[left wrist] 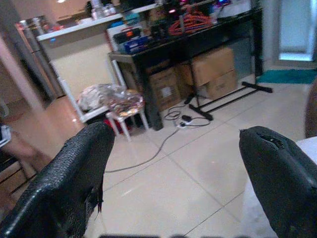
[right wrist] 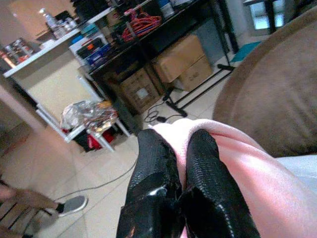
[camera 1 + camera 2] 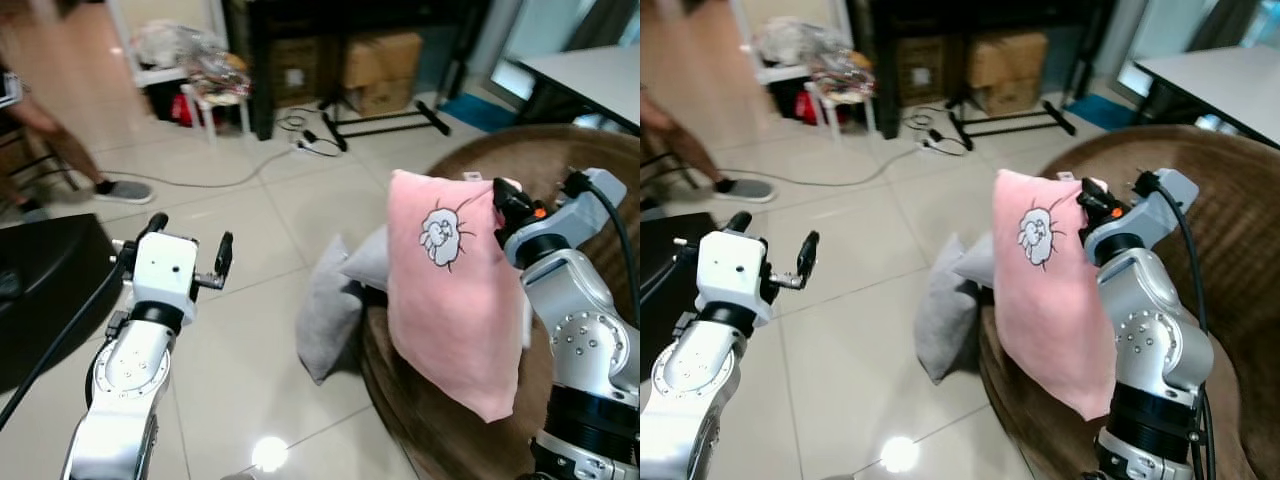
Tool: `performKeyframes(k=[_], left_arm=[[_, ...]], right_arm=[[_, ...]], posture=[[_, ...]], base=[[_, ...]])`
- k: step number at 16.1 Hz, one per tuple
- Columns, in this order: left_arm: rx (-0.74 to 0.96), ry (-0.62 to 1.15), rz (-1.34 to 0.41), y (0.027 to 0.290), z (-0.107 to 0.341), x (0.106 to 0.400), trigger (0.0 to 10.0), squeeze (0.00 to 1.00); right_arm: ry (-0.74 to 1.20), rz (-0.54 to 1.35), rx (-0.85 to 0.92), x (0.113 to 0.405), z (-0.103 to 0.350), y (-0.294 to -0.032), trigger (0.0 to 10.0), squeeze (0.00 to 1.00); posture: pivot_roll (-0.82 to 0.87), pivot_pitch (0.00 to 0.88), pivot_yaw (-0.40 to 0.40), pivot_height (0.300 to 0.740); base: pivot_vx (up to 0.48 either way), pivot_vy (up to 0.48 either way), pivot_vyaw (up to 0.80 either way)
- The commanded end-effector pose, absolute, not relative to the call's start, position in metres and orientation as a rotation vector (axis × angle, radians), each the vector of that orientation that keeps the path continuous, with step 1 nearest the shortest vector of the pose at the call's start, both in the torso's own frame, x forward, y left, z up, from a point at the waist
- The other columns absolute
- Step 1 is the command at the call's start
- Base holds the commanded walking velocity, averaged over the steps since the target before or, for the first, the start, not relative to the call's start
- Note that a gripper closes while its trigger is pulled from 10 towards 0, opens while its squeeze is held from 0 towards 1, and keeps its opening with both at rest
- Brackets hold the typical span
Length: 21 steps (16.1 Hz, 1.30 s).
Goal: Move the pillow to the sofa from floor
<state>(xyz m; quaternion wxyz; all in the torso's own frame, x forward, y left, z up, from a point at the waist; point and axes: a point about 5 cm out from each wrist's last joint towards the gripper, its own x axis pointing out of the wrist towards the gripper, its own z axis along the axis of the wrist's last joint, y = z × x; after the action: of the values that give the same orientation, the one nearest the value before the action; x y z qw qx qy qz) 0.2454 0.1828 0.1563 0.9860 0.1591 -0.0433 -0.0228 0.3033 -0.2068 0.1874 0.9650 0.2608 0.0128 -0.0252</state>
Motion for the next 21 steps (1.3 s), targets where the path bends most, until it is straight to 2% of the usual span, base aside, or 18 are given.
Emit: performKeyframes(k=[1, 6, 12, 19, 21], left_arm=[[0.318, -0.089, -0.061, 0.182, 0.157, 0.246, 10.0, 0.00], [0.293, -0.098, -0.072, 0.184, 0.159, 0.246, 10.0, 0.00], [0.277, -0.121, -0.078, 0.185, 0.164, 0.248, 10.0, 0.00], [0.279, -0.125, -0.066, 0.188, 0.166, 0.246, 10.0, 0.00], [0.280, -0.124, -0.067, 0.188, 0.165, 0.245, 10.0, 0.00]], right_arm=[[-0.047, -0.036, 0.537, 0.306, 0.202, -0.206, 10.0, 0.00], [-0.089, -0.051, 0.565, 0.307, 0.208, -0.208, 10.0, 0.00], [-0.275, 0.047, 0.645, 0.313, 0.259, -0.203, 10.0, 0.00], [-0.227, 0.098, 0.613, 0.325, 0.258, -0.183, 10.0, 0.00], [-0.207, 0.125, 0.578, 0.329, 0.256, -0.175, 10.0, 0.00]], posture=[[-0.01, 0.000, -0.020, 0.740], [0.00, 0.000, -0.017, 0.740], [0.01, 0.000, -0.025, 0.740], [0.02, 0.000, -0.036, 0.740], [0.03, 0.000, -0.041, 0.740]], base=[[0.000, 0.000, -0.80], [0.000, 0.000, -0.80], [0.317, 0.000, -0.80], [0.329, 0.000, -0.80], [0.332, 0.000, -0.25]])
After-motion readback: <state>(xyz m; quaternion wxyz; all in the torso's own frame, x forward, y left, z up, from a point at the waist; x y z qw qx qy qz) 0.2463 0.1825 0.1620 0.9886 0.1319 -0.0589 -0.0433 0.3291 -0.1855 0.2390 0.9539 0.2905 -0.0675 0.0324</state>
